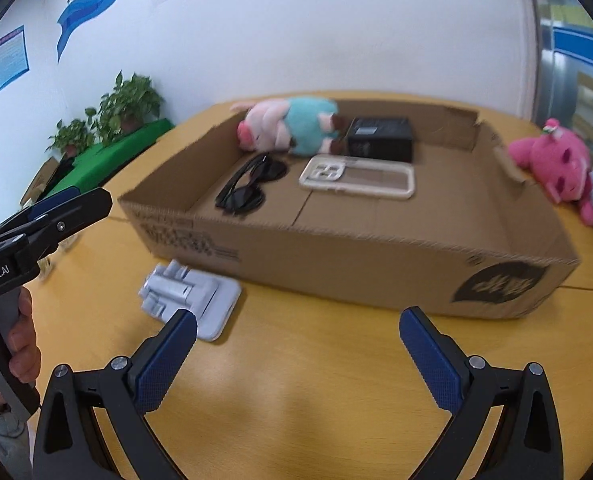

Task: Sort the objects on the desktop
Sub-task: 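Move both tools toward the white phone stand on the table, then grasp the white phone stand with the left tool while the right tool grips it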

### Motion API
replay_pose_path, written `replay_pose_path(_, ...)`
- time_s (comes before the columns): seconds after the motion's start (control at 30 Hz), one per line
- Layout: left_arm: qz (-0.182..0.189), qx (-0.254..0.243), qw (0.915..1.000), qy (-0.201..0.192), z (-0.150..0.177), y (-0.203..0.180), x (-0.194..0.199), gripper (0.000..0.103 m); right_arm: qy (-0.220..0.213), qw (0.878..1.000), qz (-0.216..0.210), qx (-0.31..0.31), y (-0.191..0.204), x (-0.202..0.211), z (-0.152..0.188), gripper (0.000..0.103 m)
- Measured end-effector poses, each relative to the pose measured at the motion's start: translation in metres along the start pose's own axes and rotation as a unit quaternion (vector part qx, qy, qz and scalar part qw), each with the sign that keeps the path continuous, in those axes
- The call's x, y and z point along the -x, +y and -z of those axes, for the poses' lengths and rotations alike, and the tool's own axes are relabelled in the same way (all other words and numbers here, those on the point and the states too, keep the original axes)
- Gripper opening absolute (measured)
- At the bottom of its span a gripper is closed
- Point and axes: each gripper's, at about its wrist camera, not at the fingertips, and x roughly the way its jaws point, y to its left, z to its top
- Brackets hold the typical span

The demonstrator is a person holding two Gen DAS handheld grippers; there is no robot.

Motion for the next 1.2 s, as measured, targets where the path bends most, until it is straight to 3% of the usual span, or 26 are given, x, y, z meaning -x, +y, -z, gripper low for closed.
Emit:
replay_pose_path(0.17,0.012,0.02,0.9986,0.048,0.02,0.024,-0.025,0.096,0.037,0.999,-0.035,0.012,0.021,-0.037,0.005,0.103)
replay_pose_path(0.43,0.049,0.037,0.9923,0.108,0.046,0.036,-0.051,0.093,0.067,0.996,-0.046,0.021,0.044,-0.08,0.006,0.098)
replay_pose_path(0.6,0.084,0.049,0.9857,0.138,0.051,0.036,-0.062,0.066,0.065,0.997,-0.032,0.03,0.05,-0.087,0.006,0.092)
replay_pose_path(0.67,0.105,0.062,0.9811,0.15,0.053,0.038,-0.065,0.057,0.063,0.997,-0.037,0.038,0.053,-0.087,0.006,0.087)
replay_pose_path(0.77,0.105,0.046,0.9829,0.144,0.055,0.033,-0.061,0.048,0.058,0.996,-0.054,0.038,0.054,-0.087,0.005,0.069)
replay_pose_path(0.83,0.131,0.066,0.9781,0.148,0.055,0.036,-0.063,0.033,0.058,0.995,-0.068,0.034,0.054,-0.087,0.003,0.054)
replay_pose_path(0.9,0.129,0.062,0.9787,0.147,0.056,0.037,-0.064,0.031,0.058,0.995,-0.081,0.025,0.054,-0.088,0.003,0.047)
replay_pose_path(1.2,0.111,0.028,0.984,0.137,0.057,0.01,-0.045,0.027,0.046,0.995,-0.086,0.01,0.046,-0.071,0.013,0.037)
